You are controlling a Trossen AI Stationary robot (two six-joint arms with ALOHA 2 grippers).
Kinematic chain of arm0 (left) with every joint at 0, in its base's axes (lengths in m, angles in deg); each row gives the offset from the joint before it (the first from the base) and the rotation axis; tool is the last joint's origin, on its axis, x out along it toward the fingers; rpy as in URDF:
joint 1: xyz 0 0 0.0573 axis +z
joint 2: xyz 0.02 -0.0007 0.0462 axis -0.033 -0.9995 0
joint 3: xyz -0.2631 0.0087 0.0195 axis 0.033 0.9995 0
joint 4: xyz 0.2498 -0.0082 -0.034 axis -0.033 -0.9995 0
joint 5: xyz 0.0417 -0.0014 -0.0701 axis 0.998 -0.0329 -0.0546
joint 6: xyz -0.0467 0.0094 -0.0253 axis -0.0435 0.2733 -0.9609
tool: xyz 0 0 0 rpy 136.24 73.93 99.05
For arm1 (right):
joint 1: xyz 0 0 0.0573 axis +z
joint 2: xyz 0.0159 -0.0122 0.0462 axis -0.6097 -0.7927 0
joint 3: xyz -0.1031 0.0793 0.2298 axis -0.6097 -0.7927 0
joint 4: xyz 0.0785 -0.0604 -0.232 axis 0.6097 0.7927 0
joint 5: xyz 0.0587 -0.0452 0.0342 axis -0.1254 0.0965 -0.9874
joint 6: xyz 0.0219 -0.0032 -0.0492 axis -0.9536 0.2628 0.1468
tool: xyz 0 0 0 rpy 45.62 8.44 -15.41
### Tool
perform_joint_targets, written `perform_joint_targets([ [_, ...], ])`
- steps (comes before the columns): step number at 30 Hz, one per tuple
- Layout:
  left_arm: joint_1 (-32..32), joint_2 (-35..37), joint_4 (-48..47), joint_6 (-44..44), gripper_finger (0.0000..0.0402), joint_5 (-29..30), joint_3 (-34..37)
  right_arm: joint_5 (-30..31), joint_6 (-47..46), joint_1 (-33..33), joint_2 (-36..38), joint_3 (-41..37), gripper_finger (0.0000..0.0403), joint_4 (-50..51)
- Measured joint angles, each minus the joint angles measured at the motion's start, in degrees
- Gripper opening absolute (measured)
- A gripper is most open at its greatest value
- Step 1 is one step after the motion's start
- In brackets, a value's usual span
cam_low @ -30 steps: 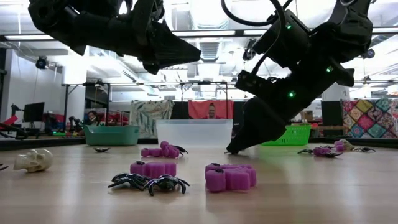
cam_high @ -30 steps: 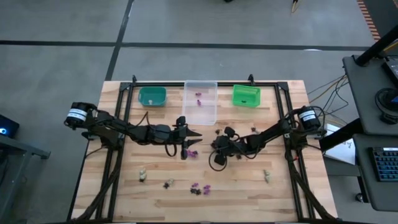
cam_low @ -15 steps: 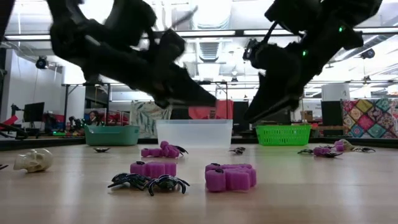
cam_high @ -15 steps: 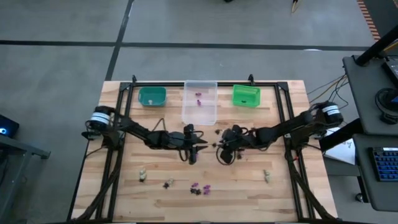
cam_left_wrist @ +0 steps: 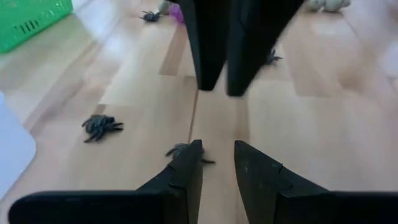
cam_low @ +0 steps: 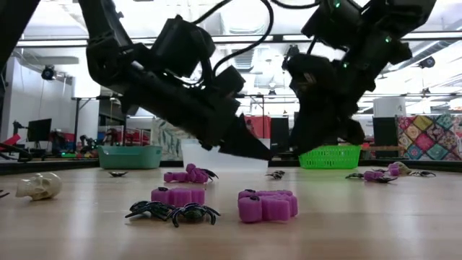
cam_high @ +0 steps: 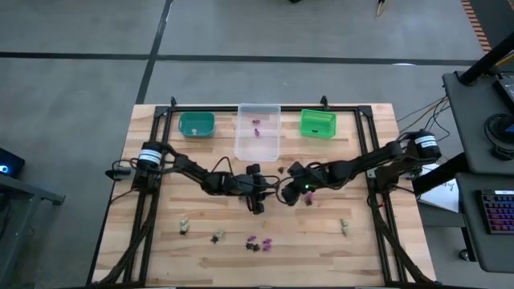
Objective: Sort Halloween decoration
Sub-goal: Put the black spider toy into the green bin
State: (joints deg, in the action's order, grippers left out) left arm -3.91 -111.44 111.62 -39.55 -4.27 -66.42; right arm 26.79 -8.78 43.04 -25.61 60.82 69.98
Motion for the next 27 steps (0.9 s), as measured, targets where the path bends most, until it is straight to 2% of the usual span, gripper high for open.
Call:
perform_joint_targets([
  [4, 0.82, -0.13, -0.13, 0.56, 0.0075, 0.09, 0.05, 0.07, 4.49, -0.02, -2.53, 0.02, 0.0142, -2.79],
  [8, 1.24, -0.38, -0.14, 1.88, 0.0075, 0.09, 0.11, 1.42, 16.94, 0.17, -4.19, 0.02, 0.0158, -3.44],
  [16, 1.62, -2.66, 1.01, 3.17, 0.0075, 0.14, -0.01, 4.8, 35.6, 0.52, -4.88, 0.0, 0.015, -3.43],
  [22, 2.12, -3.92, 1.04, 3.75, 0.0075, 0.14, -0.73, 6.07, 39.06, 0.48, -5.8, -0.02, 0.0143, -3.85],
  [27, 2.56, -3.98, 0.27, 3.73, 0.0075, 0.12, -0.61, 6.08, 39.08, 0.5, -9.03, -0.02, 0.0156, -6.61],
])
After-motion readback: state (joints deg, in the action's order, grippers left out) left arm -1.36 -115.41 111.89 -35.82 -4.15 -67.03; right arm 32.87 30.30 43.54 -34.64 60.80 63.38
